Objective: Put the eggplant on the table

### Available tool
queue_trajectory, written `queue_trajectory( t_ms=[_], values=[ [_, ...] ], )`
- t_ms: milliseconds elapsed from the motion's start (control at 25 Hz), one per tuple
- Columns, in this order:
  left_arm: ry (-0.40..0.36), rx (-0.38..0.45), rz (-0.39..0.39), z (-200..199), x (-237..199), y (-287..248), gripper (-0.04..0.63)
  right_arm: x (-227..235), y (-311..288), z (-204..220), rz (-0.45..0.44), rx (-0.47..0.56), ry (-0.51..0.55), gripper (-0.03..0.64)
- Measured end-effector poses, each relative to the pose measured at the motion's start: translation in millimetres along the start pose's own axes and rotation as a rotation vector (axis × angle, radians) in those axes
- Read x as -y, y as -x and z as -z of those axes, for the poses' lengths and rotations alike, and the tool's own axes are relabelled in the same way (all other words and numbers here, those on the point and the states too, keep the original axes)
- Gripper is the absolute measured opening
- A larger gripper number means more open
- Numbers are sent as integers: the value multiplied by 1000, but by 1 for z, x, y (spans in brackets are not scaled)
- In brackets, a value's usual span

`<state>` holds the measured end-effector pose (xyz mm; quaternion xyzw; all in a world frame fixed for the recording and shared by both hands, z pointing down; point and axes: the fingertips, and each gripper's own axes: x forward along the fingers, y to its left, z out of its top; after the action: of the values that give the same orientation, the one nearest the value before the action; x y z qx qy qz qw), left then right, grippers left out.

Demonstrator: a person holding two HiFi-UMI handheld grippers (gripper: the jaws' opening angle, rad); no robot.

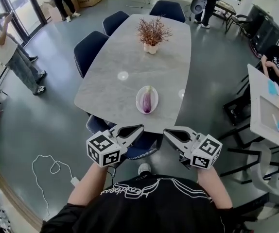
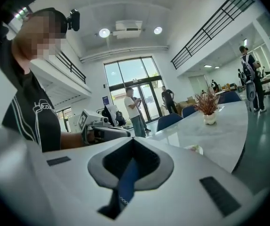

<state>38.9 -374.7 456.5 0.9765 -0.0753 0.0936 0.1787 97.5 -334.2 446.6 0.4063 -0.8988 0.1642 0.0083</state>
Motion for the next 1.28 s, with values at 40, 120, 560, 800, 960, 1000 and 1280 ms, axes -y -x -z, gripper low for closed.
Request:
queue_trajectory(
  t_ms=[40,120,560,800,960,1000,1280],
  values=[
    [-11,8,12,1,18,7,8,-15,10,3,-1,-1,10,6],
    [-25,26,39,4,55,20,8,-43,31,10,2,-4,32,6],
    [-51,61,129,42,235,84,8,-194,131,36,-33,37,75,6],
    [-47,77,130,63,280,108,8,-238,156,51,-96,60,51,6],
    [-46,90,125,71,296,116,8,-254,165,63,-128,60,23,6],
    [-49,91,125,72,300,117,8,-257,167,65,-132,59,18,6],
    [-45,101,149,72,321,116,8,-270,183,58,-158,104,19,6]
  ],
)
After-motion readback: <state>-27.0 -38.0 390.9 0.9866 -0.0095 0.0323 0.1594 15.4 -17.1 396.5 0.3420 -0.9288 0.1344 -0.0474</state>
